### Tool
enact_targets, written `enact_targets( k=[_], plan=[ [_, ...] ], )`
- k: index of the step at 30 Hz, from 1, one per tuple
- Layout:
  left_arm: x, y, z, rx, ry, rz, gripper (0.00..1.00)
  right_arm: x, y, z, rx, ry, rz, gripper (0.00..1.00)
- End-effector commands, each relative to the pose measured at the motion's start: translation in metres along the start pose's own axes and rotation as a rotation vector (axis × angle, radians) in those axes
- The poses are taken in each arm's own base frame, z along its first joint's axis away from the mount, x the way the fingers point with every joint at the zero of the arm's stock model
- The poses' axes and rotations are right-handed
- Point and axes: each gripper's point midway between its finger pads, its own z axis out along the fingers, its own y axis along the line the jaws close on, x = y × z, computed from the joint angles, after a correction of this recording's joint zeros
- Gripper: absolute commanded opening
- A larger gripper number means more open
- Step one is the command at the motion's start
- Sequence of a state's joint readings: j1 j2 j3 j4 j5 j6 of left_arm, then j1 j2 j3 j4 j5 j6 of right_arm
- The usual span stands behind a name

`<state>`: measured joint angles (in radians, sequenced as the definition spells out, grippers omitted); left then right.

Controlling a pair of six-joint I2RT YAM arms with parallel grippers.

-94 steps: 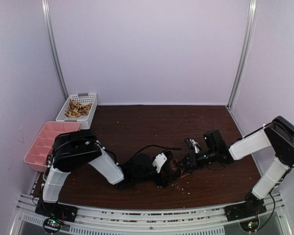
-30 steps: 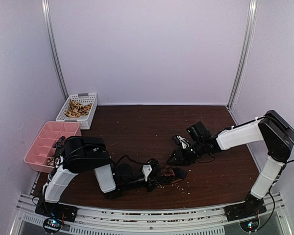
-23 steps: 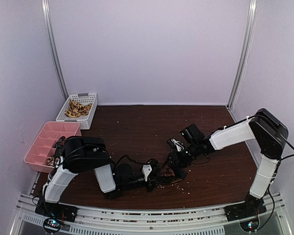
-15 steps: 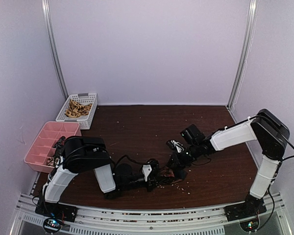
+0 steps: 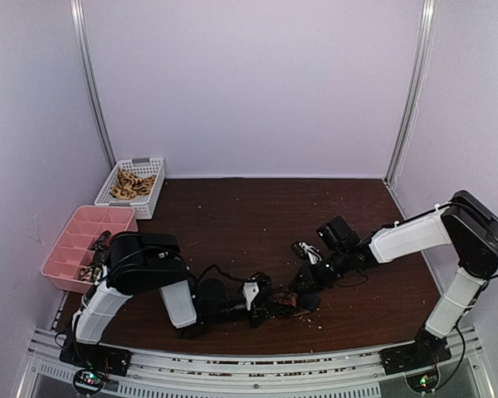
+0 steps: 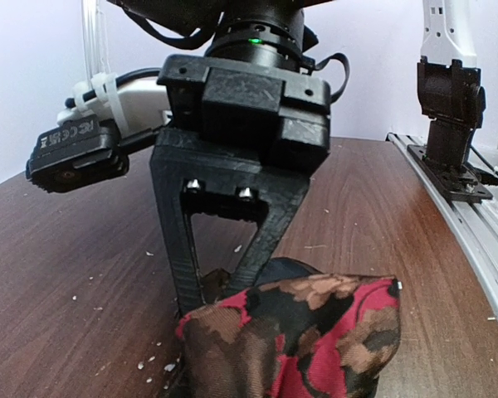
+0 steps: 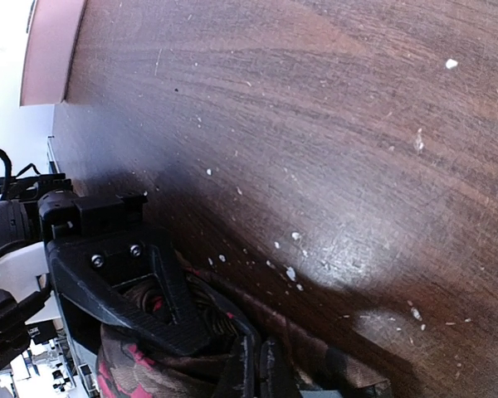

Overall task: Roll the ties
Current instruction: Roll the tie at the center of the board.

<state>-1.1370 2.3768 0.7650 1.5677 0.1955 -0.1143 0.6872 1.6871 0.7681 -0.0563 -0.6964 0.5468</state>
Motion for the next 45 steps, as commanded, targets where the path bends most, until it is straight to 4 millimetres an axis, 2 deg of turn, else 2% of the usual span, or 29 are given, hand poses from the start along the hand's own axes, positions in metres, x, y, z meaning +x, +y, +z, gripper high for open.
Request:
enact_targets(
  k=[1, 6, 11, 14, 17, 20, 27, 30, 33, 35, 37, 41, 45],
  plan=[
    [0.054, 0.007, -0.023, -0.038, 0.151, -0.027, 0.15, 0.002, -0.036, 0.0, 0.095, -0.014, 0.049, 0.0],
    [0.036, 0.003, -0.021, -0.023, 0.116, 0.011, 0.12, 0.008, -0.052, 0.008, 0.132, 0.004, 0.052, 0.0],
    [-0.013, 0.007, -0.019, -0.057, 0.024, 0.077, 0.11, 0.017, -0.066, 0.01, 0.18, 0.016, 0.047, 0.0],
    [-0.032, 0.012, -0.02, -0.097, -0.01, 0.109, 0.11, 0.021, -0.071, 0.01, 0.198, 0.02, 0.045, 0.0],
    [-0.043, 0.014, -0.02, -0.131, -0.029, 0.129, 0.11, 0.022, -0.073, 0.009, 0.21, 0.021, 0.038, 0.0],
    [-0.039, 0.022, -0.022, -0.191, -0.013, 0.132, 0.11, 0.024, -0.075, 0.008, 0.217, 0.024, 0.037, 0.0],
    [0.008, 0.042, -0.038, -0.331, 0.105, 0.102, 0.1, 0.024, -0.071, 0.006, 0.205, 0.02, 0.033, 0.0],
    [0.027, 0.044, -0.041, -0.347, 0.143, 0.078, 0.1, 0.019, -0.056, -0.001, 0.159, -0.008, 0.03, 0.0],
    [0.036, 0.043, -0.041, -0.342, 0.156, 0.057, 0.1, 0.011, -0.037, -0.012, 0.116, -0.041, 0.022, 0.0],
    [0.036, 0.043, -0.041, -0.343, 0.155, 0.056, 0.1, 0.009, -0.031, -0.018, 0.106, -0.052, 0.014, 0.0],
    [0.034, 0.044, -0.041, -0.351, 0.152, 0.056, 0.1, 0.01, -0.033, -0.018, 0.12, -0.048, 0.007, 0.0],
    [0.024, 0.047, -0.042, -0.367, 0.135, 0.058, 0.09, 0.025, -0.058, 0.0, 0.165, 0.014, 0.035, 0.0],
    [-0.002, 0.051, -0.046, -0.397, 0.084, 0.048, 0.09, 0.037, -0.079, 0.01, 0.21, 0.039, 0.056, 0.0]
  ],
)
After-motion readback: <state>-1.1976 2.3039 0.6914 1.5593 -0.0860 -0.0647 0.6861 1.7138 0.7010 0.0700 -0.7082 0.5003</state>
